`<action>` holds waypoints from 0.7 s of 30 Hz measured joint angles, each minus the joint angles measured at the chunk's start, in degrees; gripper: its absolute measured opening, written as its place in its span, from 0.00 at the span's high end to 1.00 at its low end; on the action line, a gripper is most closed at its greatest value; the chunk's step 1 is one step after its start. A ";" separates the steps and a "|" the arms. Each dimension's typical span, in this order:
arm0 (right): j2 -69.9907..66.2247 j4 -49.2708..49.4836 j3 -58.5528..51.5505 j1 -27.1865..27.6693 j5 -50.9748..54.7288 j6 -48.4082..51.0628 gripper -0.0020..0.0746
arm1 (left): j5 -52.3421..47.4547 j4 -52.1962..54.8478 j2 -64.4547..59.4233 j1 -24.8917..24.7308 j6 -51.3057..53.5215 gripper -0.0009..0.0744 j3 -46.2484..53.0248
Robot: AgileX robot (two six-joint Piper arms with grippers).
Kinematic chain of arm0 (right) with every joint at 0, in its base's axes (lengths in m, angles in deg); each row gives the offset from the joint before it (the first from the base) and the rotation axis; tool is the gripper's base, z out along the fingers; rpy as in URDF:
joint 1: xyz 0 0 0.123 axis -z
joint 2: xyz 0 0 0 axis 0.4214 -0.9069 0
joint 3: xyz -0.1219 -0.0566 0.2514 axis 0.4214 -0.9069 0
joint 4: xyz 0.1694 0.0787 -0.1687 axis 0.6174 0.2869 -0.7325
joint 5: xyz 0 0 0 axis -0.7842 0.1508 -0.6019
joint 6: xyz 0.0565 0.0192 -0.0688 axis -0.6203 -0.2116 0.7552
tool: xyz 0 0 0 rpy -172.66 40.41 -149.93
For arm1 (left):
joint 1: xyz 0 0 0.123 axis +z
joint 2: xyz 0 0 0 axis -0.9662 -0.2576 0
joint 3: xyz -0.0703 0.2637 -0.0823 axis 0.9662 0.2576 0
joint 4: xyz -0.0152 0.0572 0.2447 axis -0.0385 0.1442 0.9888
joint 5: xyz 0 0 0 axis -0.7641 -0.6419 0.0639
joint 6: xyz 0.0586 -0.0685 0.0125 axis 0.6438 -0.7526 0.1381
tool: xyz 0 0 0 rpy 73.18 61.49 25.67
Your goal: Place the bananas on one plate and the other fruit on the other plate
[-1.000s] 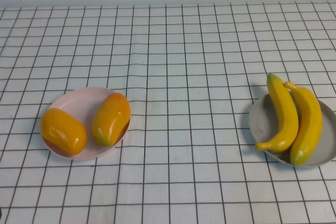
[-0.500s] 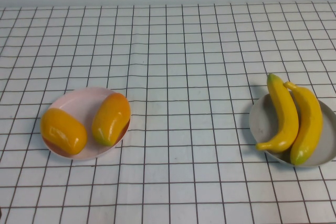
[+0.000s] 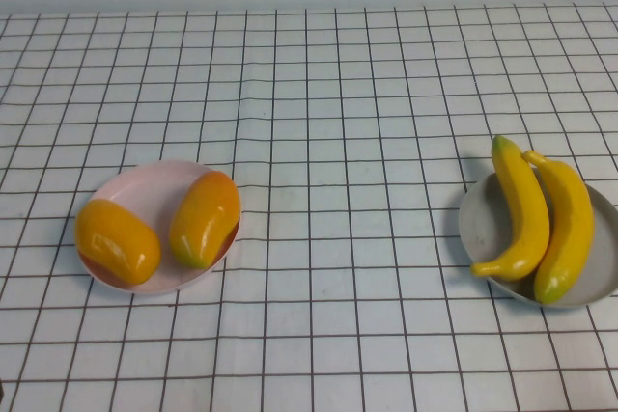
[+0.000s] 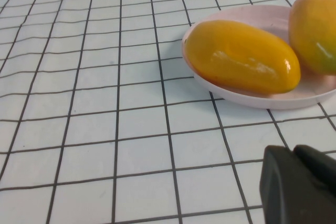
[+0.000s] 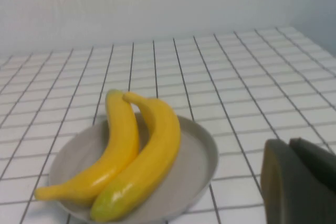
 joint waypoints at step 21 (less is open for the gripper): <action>0.00 3.16 -0.10 0.24 9.16 0.00 0.99 | 0.00 0.00 0.00 0.00 0.00 0.99 0.00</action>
